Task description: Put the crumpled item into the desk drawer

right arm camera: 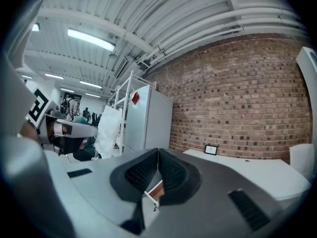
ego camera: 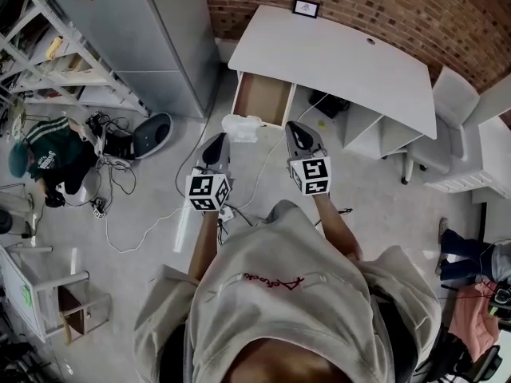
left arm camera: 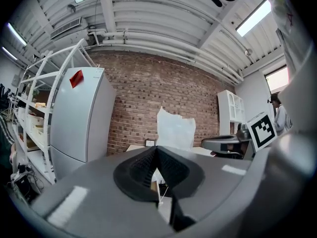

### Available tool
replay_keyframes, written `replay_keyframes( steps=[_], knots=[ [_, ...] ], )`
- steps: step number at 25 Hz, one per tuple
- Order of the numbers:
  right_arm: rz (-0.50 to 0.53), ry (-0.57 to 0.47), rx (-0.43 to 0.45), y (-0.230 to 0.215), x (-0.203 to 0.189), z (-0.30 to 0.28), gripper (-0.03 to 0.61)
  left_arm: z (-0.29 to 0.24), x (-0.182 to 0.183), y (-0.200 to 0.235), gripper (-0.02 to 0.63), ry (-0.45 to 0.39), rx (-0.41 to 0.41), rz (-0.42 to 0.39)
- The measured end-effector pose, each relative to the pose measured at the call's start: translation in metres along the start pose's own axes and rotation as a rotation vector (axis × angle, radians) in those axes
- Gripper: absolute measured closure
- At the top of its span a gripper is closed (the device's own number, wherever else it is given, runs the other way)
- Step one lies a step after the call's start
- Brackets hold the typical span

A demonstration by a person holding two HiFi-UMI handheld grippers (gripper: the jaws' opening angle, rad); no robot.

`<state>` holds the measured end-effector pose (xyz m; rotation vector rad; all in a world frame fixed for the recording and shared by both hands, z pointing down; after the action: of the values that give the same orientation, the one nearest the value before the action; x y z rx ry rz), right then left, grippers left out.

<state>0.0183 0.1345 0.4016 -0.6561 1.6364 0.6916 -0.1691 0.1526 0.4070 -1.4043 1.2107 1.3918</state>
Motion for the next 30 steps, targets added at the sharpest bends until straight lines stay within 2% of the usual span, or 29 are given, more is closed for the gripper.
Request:
replay_keyframes(
  steps=[14,22,30],
  knots=[
    [-0.035,0.016,-0.009,-0.014,-0.02,-0.009,0.566,-0.022,-0.017,-0.004,0.606,0.042,-0.019,-0.006],
    [-0.051,0.008,-0.029,-0.052,-0.025,-0.035,0.566,-0.073,-0.014,-0.017,0.606,0.048,-0.069,-0.03],
    [-0.041,0.009,-0.016,-0.112,-0.014,-0.078,0.566,-0.146,0.001,-0.02,0.606,0.042,-0.066,-0.027]
  ],
)
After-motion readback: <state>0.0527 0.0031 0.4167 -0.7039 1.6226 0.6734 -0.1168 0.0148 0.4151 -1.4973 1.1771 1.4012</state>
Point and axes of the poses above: the fingertips, and each gripper's own axes: z backward along the fingers, y to its left, x out of its top, the point moved 2 cm from there along z, backward along the fingers, and after that the axes turned 15 degrees about x, right-handed, at the moved point
